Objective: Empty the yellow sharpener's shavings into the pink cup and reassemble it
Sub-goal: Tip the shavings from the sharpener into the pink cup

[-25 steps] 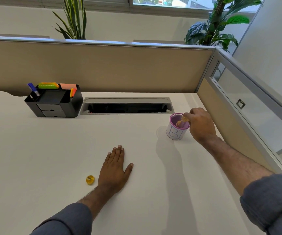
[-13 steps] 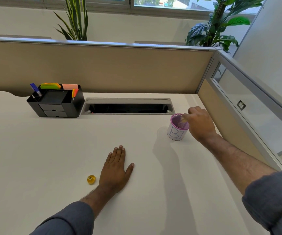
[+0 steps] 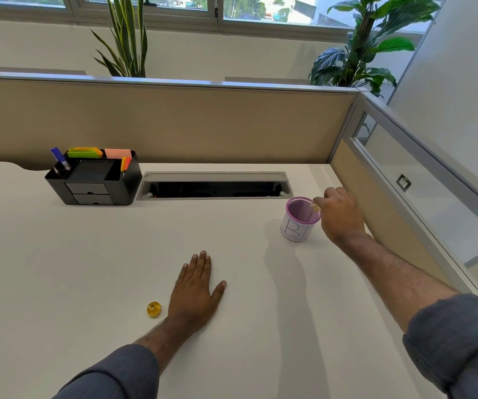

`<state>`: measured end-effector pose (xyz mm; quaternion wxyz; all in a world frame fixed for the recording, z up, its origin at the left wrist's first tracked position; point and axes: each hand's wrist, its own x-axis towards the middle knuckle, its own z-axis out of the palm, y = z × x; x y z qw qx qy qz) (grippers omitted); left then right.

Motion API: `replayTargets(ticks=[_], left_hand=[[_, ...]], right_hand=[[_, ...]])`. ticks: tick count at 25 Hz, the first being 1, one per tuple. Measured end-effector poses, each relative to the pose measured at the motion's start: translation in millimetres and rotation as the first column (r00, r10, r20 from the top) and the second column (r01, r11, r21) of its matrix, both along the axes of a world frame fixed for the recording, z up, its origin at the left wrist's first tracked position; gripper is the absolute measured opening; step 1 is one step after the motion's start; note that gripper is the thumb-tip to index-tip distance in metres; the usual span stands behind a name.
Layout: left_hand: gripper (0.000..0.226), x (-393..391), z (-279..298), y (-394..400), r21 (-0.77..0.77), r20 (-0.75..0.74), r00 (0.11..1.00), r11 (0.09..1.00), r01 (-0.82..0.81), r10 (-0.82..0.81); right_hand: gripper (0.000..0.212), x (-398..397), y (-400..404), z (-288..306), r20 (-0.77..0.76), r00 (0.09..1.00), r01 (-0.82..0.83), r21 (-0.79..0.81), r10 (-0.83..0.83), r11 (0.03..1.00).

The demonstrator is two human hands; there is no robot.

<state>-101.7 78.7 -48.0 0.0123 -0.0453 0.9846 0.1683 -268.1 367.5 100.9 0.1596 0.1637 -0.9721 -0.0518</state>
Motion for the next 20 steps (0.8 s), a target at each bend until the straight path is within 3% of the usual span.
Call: replayTargets(ticks=[3,6,10,12,15,20], left_hand=[[0.094,-0.9,3.5,0.3,0.005,0.012,1.0,1.0,0.01,-0.01],[0.094,-1.7,7.2,-3.1,0.009,0.043,0.999,1.0,0.022,-0.023],[0.08,-0.1,17.4,-10.1,0.015,0.054,0.998,0.999,0.039,-0.039],[0.08,-1.7,22.2,-14.8,0.009,0.051,0.997,0.999,0.053,-0.053],[0.084,-3.1,31.1,-26.7,-0.033,0.047,0.997,0.998,0.06,-0.059],[0.068,5.2,51.7,-56.8,-0.048,0.049,0.998,0.998,0.028,-0.026]], right_hand=[[0.025,0.7,1.1,-2.7,0.069,0.996,0.085,-0.356,-0.065,0.931],[0.023,7.8,-5.3,-7.3,0.294,0.955,0.249,-0.75,-0.028,0.613],[0.023,22.1,-16.0,-7.1,0.397,0.906,0.37,-0.912,0.15,0.177],[0.024,29.3,-20.6,-6.7,0.411,0.88,0.416,-0.909,0.24,0.031],[0.023,40.8,-28.5,-4.8,0.403,0.854,0.451,-0.889,0.33,-0.082],[0.026,55.3,-44.7,-4.6,0.409,0.844,0.46,-0.884,0.347,-0.077]])
